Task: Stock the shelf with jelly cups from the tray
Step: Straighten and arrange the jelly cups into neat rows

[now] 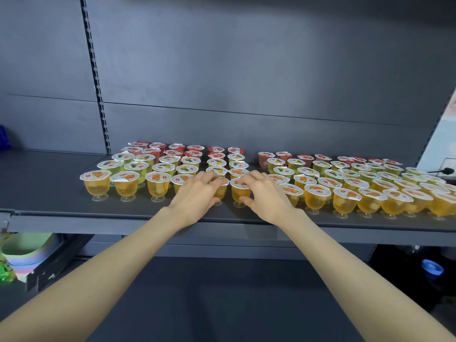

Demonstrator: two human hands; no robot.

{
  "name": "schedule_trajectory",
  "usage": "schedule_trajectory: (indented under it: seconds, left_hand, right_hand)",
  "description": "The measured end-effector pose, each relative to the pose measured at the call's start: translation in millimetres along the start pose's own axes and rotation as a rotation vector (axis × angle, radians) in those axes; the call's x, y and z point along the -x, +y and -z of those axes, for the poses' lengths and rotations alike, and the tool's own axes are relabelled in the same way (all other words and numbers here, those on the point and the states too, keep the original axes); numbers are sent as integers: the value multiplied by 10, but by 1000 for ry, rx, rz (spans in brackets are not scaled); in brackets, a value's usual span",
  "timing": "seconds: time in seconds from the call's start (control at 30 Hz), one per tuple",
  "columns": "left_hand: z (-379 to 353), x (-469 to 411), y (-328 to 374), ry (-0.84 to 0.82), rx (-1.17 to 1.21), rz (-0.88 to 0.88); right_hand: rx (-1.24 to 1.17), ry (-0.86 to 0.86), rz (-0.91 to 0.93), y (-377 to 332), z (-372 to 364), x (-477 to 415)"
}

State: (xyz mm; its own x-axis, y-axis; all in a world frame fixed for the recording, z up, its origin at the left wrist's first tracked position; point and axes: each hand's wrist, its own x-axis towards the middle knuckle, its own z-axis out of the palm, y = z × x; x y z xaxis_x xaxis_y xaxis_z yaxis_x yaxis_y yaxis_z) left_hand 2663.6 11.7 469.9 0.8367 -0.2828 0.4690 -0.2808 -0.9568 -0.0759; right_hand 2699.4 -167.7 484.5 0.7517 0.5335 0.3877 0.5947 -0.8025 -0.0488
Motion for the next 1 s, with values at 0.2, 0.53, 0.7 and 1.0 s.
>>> schedule_trajectory:
  seconds: [0.2, 0.53, 0.7, 1.0]
  left_hand:
    - [98, -39, -3, -86, -31, 13]
    - [391, -68, -14, -165, -68, 7]
    - [621, -171, -5, -301, -37, -4]
    - [833, -750, 197, -195, 31, -40]
  right_hand:
    - [-5, -32, -7, -3, 66, -19]
    - [2, -55, -35, -2, 293, 42]
    - [34, -99, -67, 88, 512, 110]
    - [116, -79, -130, 601, 992, -20]
